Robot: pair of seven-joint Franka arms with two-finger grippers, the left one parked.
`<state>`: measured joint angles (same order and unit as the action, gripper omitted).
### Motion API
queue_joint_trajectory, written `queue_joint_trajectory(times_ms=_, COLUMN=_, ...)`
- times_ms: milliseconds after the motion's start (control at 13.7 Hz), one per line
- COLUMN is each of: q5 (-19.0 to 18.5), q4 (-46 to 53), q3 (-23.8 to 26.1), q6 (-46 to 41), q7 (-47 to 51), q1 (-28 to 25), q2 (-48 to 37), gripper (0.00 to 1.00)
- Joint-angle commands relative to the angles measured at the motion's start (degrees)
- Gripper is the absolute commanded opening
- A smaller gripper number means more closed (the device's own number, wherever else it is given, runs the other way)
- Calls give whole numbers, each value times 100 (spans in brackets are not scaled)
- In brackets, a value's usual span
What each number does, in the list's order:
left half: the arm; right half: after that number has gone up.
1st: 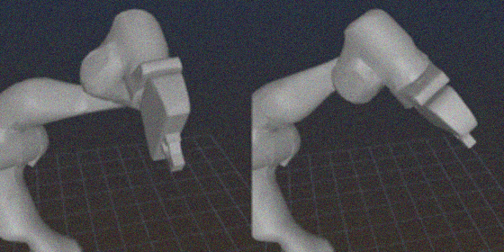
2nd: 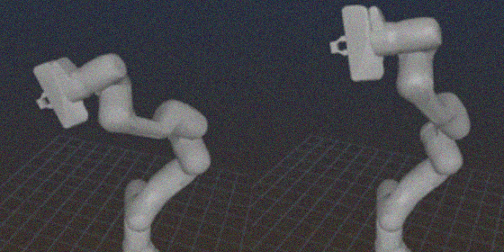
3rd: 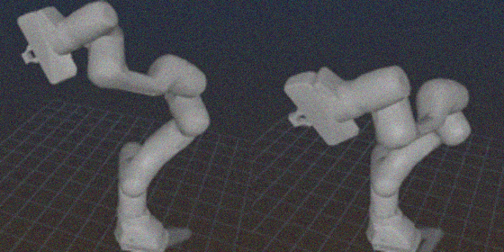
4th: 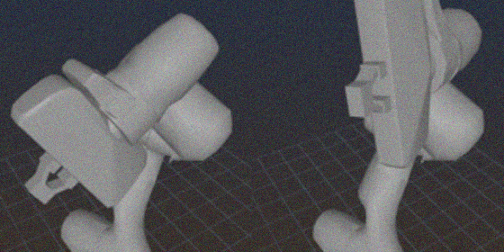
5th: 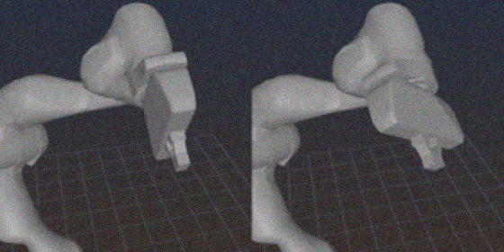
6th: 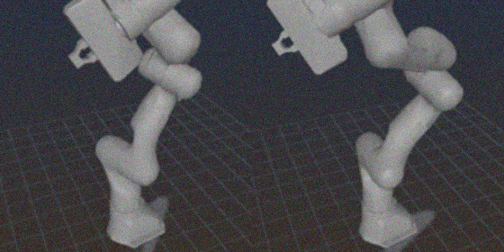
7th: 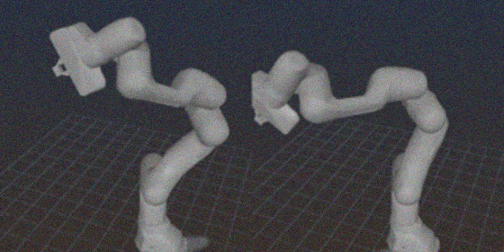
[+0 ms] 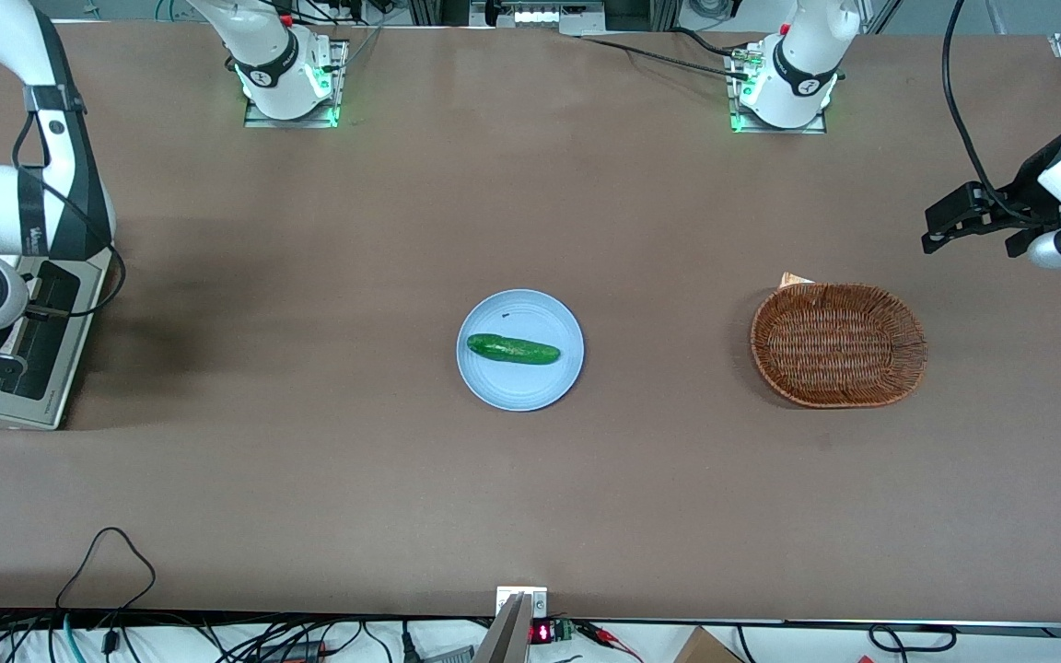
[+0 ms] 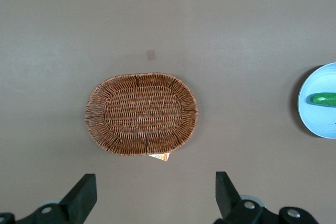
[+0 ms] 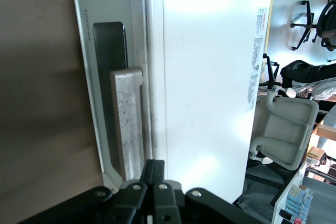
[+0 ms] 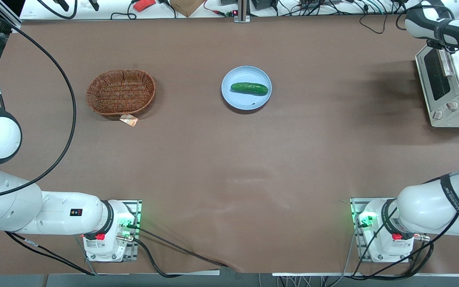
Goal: Open oven door with right arm only
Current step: 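Lower the right gripper onto the silver door handle and grip it, then pull the handle with the right gripper, swinging the door down open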
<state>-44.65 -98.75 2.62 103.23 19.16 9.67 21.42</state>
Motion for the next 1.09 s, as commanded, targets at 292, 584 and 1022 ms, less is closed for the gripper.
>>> queue_joint_trajectory(times_ms=292, q5=-175, q4=-92, q3=-68, q6=268, q7=79, q1=35, q2=196, gripper=0)
queue_joint_trajectory(times_ms=584, q5=-175, q4=-92, q3=-68, q6=347, q7=132, q1=44, q2=301, gripper=0)
queue_joint_trajectory(times_ms=1022, q5=-193, q4=-136, q3=-68, q6=506, q7=290, q1=79, q2=372, gripper=0)
